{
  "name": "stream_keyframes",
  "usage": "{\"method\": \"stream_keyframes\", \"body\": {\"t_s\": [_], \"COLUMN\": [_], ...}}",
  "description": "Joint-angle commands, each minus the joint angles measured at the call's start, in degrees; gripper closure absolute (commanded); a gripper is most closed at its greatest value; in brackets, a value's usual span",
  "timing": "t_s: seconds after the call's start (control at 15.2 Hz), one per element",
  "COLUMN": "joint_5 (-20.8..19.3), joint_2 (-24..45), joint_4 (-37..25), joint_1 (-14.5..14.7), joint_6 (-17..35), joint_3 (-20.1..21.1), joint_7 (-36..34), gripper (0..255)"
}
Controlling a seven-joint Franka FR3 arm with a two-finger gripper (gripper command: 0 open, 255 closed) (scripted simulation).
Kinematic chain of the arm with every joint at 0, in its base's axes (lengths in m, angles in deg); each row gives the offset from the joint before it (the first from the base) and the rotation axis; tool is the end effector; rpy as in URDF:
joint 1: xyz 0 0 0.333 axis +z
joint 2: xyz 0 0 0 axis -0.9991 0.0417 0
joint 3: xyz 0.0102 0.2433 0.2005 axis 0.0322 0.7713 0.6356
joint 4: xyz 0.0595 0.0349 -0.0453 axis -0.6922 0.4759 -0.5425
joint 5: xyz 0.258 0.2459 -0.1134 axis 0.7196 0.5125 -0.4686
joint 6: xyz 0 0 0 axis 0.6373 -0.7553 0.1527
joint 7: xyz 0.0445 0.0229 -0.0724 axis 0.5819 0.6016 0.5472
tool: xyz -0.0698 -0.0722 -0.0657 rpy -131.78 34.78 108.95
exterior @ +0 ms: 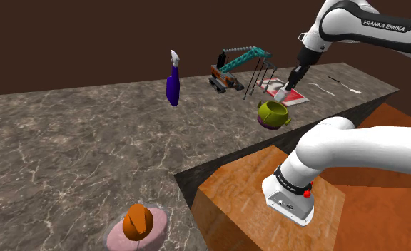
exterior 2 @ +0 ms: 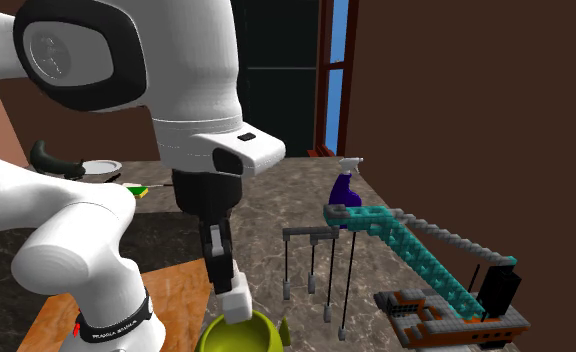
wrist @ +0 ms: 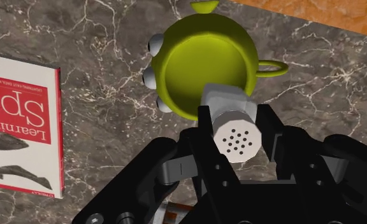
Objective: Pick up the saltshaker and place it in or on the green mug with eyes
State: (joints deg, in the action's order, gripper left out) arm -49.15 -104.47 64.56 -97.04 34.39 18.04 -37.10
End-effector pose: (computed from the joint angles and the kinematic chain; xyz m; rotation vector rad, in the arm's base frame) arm 0.1947 -0.2115 0.4945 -3.1381 0.0811 -0.0010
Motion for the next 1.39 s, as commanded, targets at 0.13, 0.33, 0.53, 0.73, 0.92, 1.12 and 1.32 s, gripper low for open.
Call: {"method": "stream_keyframes", "body": {"t_s": [0.13,0.33,0.53,0.73,0.92,1.12,1.32], "joint_5": [-1.03,-1.86,-1.91,-1.91,-1.91,-1.91,-1.22], "joint_2": [-0.22,-0.14,-0.13,-0.13,-0.13,-0.13,-0.21], "joint_4": [2.95,5.1,5.23,5.23,5.22,5.22,3.44], "joint_1": [-0.46,-0.79,-0.81,-0.81,-0.81,-0.81,-0.53], "joint_6": [2.75,4.97,5.11,5.11,5.1,5.1,3.24], "joint_3": [-1.05,-1.92,-1.98,-1.98,-1.98,-1.98,-1.24], "joint_7": [-0.14,-0.26,-0.26,-0.27,-0.26,-0.26,-0.16], "gripper": [255,255,255,255,0,0,0]}}
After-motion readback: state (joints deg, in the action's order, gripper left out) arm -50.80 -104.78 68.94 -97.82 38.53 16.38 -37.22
